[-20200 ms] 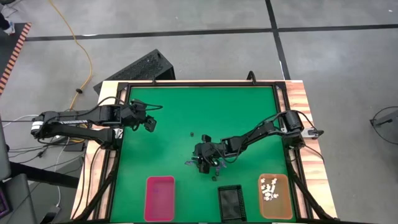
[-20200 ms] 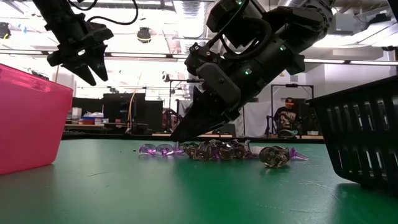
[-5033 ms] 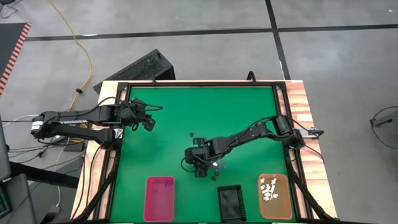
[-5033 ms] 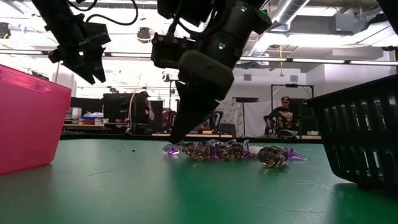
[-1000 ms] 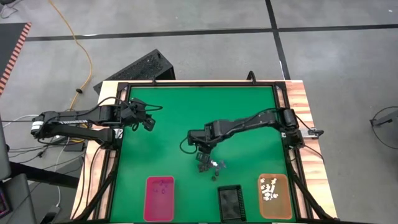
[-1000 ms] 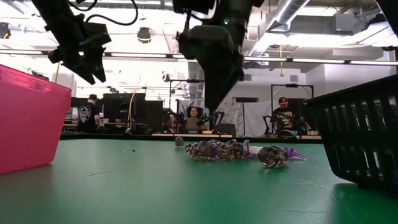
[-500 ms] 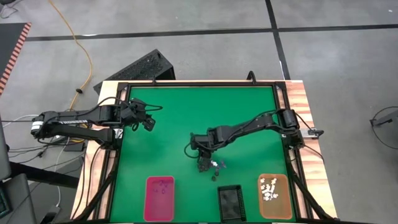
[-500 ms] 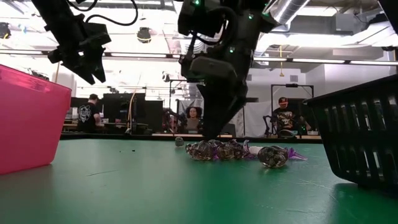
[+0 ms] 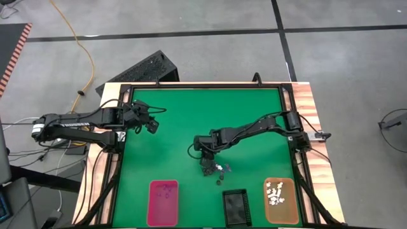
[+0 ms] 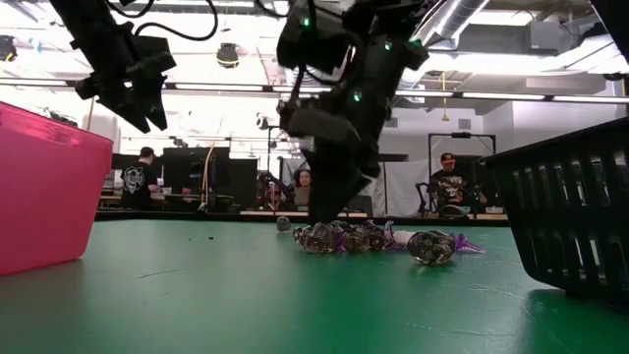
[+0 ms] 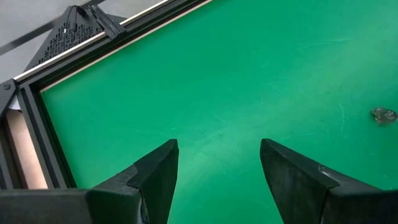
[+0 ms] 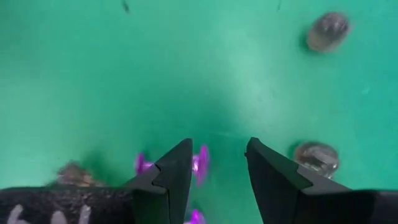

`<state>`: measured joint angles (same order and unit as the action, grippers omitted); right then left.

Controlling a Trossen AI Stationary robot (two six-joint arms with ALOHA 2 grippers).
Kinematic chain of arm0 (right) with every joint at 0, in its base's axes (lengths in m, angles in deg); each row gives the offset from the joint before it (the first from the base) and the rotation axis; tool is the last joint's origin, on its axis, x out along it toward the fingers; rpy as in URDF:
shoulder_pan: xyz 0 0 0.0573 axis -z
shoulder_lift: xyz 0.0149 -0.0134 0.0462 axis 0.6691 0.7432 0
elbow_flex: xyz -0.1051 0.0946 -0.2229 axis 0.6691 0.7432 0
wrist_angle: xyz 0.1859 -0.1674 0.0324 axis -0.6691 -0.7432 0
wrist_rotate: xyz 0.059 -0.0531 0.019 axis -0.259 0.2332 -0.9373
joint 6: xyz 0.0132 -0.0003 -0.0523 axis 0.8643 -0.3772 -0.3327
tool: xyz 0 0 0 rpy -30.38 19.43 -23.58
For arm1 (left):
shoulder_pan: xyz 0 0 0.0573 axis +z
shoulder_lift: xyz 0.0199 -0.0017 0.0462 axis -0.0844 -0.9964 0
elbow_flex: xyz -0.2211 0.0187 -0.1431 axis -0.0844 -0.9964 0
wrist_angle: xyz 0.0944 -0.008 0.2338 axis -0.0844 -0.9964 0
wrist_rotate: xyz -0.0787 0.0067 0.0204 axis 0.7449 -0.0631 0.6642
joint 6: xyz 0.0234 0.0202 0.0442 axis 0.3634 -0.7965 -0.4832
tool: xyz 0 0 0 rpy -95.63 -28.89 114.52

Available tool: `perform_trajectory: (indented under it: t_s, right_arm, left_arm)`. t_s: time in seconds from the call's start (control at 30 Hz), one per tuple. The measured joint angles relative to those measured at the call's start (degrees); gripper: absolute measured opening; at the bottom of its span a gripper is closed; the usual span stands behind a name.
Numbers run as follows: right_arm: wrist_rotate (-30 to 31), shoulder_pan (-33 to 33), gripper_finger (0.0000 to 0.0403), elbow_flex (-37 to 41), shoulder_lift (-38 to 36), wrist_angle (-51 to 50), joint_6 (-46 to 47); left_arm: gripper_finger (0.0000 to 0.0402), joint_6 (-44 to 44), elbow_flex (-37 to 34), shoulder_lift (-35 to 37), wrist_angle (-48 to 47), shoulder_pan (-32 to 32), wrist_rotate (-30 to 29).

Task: Sort Halloween decoration
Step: Put the violet witch hat toy into the red organizing bin

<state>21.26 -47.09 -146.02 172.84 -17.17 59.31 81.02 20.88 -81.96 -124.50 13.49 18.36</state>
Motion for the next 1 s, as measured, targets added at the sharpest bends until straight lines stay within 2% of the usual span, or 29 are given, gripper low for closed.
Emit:
perform_trajectory:
  t_s: [0.33,0.43,0.63,0.7,1.0]
  right_arm:
    - [0.1,-0.4,0.0166,-0.1,1.1,-0.5,0.1]
    - [0.3,-0.4,0.0133,-0.1,1.1,-1.4,0.7]
    - [0.5,-0.4,0.0035,-0.1,1.0,-1.7,0.8]
    - [0.5,-0.4,0.0016,-0.1,1.0,-1.7,0.7]
    - [0.5,-0.4,0.0014,-6.8,1.0,-4.3,-2.6]
  left_arm:
    - [0.0219,-0.2,0.0,0.0,0.0,0.0,-0.9]
    - [0.0219,-0.2,0.0,0.0,0.0,0.0,-1.0]
    - [0.0219,-0.2,0.0,0.0,0.0,0.0,-1.0]
    - [0.0219,-0.2,0.0,0.0,0.0,0.0,-1.0]
    - [0.0219,-0.1,0.0,0.0,0.0,0.0,-1.0]
